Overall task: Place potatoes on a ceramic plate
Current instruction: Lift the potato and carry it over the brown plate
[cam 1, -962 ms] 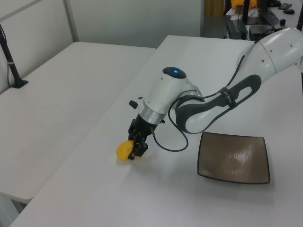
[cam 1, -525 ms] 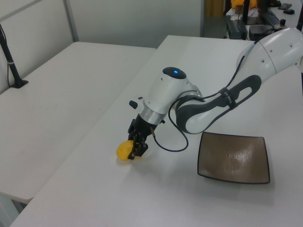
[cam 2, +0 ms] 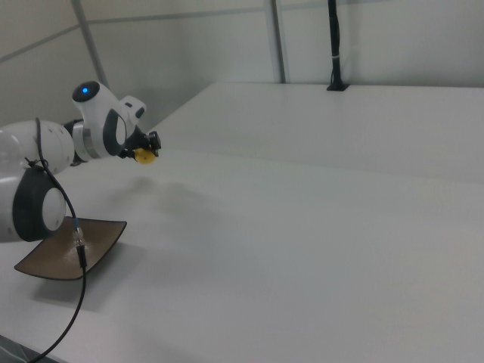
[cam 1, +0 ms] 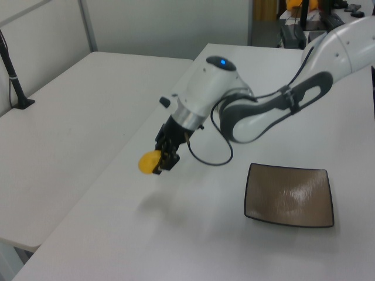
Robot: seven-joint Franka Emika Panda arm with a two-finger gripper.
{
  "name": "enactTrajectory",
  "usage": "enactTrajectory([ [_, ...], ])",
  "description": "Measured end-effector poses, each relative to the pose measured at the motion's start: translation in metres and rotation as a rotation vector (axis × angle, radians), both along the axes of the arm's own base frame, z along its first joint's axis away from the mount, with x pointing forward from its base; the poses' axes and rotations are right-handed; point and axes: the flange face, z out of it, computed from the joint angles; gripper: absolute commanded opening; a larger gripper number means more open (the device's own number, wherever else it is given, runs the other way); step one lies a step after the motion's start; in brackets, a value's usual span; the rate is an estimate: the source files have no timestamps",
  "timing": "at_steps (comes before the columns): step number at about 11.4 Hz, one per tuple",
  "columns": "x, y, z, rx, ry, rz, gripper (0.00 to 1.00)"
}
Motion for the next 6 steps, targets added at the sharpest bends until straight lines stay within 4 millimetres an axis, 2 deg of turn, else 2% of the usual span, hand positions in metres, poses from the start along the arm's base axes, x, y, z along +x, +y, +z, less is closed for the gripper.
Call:
enactTrajectory([
  [3, -0.019, -0.034, 0.084, -0.038, 0.047, -0.052, 0.00],
  [5, -0.047, -0.057, 0.130, -0.072, 0.101, -0.088, 0.00],
  [6, -0.068, -0.073, 0.157, -0.092, 0.151, -0.133, 0.00],
])
